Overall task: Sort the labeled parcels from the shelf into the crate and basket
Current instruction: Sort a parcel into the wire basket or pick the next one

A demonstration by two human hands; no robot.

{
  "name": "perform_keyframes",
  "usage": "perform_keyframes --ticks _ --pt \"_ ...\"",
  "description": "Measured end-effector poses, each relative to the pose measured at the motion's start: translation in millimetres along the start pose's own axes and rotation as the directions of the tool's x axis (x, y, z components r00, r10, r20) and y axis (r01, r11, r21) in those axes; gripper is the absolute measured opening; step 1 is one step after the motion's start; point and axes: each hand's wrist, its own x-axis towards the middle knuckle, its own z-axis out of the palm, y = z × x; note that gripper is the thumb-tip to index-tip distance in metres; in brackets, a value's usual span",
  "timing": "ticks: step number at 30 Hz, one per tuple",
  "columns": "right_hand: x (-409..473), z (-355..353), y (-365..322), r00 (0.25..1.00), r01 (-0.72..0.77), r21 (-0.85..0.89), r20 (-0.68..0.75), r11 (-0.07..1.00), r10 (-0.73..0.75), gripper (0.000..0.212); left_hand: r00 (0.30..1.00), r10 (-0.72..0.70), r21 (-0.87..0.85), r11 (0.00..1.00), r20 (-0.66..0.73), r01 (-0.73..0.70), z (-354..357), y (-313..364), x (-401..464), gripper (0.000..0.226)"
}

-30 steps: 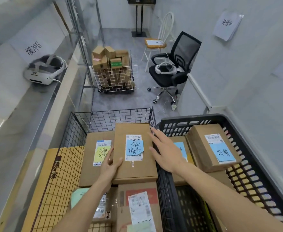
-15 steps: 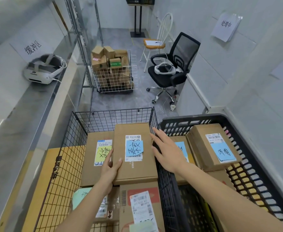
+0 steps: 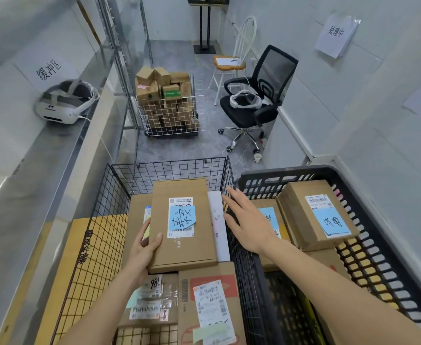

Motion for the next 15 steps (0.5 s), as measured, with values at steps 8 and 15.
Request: perform_keyframes --ticks 8,15 --pt "0.7 2.3 1.3 1.0 0.007 0.025 -0.009 1.0 -0.007 0.057 0.999 0.016 0.036 0.999 -0.041 -0.014 -8.6 4.8 -3.9 0.065" --pt "0.6 2.3 1.0 1.0 0.011 0.029 -0.015 1.0 -0.011 0.057 1.0 0.008 0.04 0.999 0.018 -0.009 26.7 -6.1 -1.5 0.067"
